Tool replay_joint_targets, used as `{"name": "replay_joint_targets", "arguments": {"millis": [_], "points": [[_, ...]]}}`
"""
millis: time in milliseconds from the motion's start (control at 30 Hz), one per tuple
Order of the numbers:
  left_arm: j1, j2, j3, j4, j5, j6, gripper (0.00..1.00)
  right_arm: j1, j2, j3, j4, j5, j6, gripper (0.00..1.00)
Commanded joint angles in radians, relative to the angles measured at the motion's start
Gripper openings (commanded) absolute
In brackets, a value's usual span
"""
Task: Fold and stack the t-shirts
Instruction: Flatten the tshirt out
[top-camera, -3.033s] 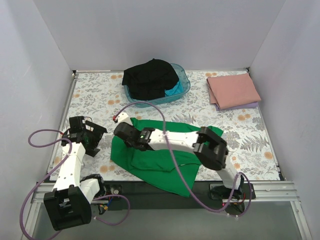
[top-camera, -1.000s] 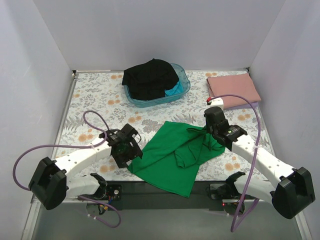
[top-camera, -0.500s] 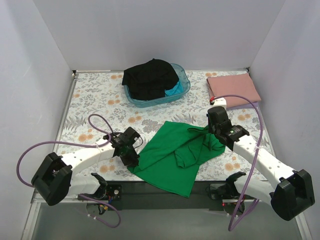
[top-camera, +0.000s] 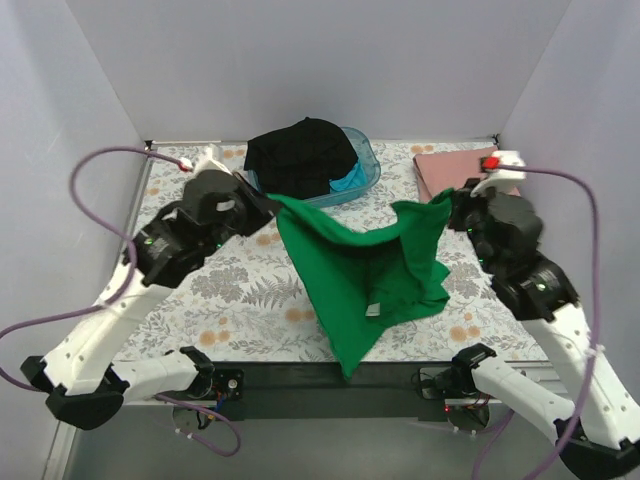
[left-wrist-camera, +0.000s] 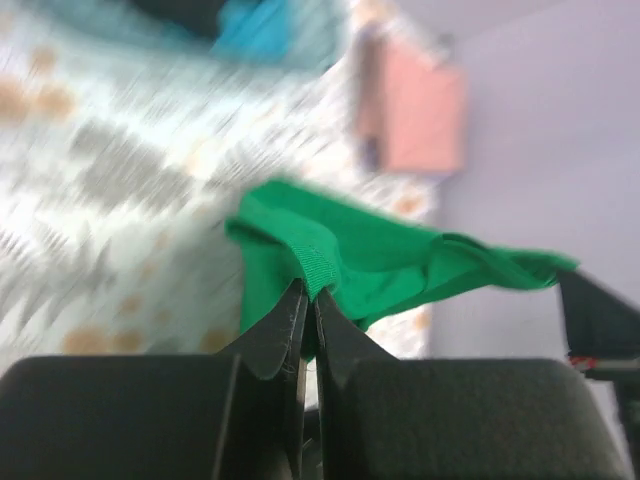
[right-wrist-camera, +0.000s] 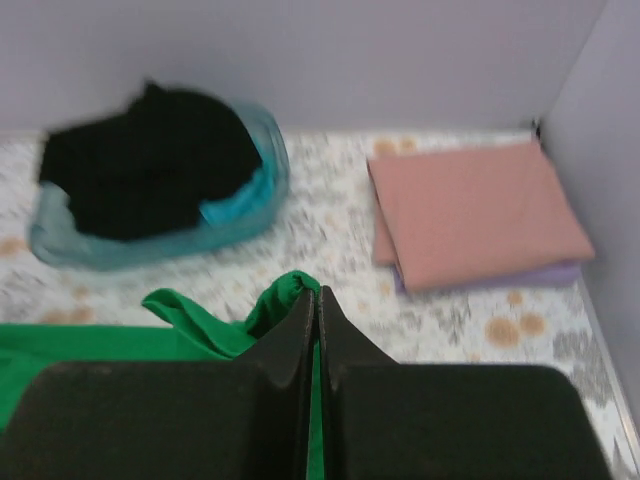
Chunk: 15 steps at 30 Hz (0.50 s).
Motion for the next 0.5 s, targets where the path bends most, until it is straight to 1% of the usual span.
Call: {"name": "replay_joint_targets", "arguments": {"millis": [0,33,100,133,200,233,300,333,367,467], "points": [[-0.003,-0.018,0.216,0.021,-0.130,0.123,0.00,-0.006,-0.060,0.235,0.057,-0.050,-0.069,0.01],[-0.003,-0.013,0.314,0.030,-0.121,0.163,0.00,-0.006,-0.058,0.338,0.054,-0.108,-0.086,0.01],[-0.003,-0.001,0.402,0.062,-0.103,0.212,0.00,-0.006,-0.039,0.440,0.020,-0.182,-0.094,0.01],[-0.003,0.002,0.484,0.068,-0.083,0.252,0.00,-0.006,-0.016,0.556,0.008,-0.258,-0.103,0.01],[-0.003,0.017,0.578,0.071,-0.060,0.289,0.00,-0.006,0.017,0.678,-0.046,-0.320,-0.115,0.01],[-0.003,0.022,0.664,0.071,-0.040,0.327,0.00,-0.006,0.049,0.792,-0.066,-0.374,-0.129,0.01],[-0.003,0.027,0.739,0.075,-0.034,0.350,0.00,-0.005,0.073,0.903,-0.095,-0.412,-0.140,0.01],[-0.003,0.024,0.779,0.072,-0.026,0.358,0.00,-0.006,0.092,0.948,-0.097,-0.457,-0.143,0.01],[-0.003,0.022,0.839,0.071,-0.006,0.372,0.00,-0.006,0.096,1.030,-0.097,-0.477,-0.143,0.01],[-0.003,-0.011,0.897,0.088,0.020,0.385,0.00,-0.007,0.101,1.120,-0.082,-0.587,-0.125,0.01]]}}
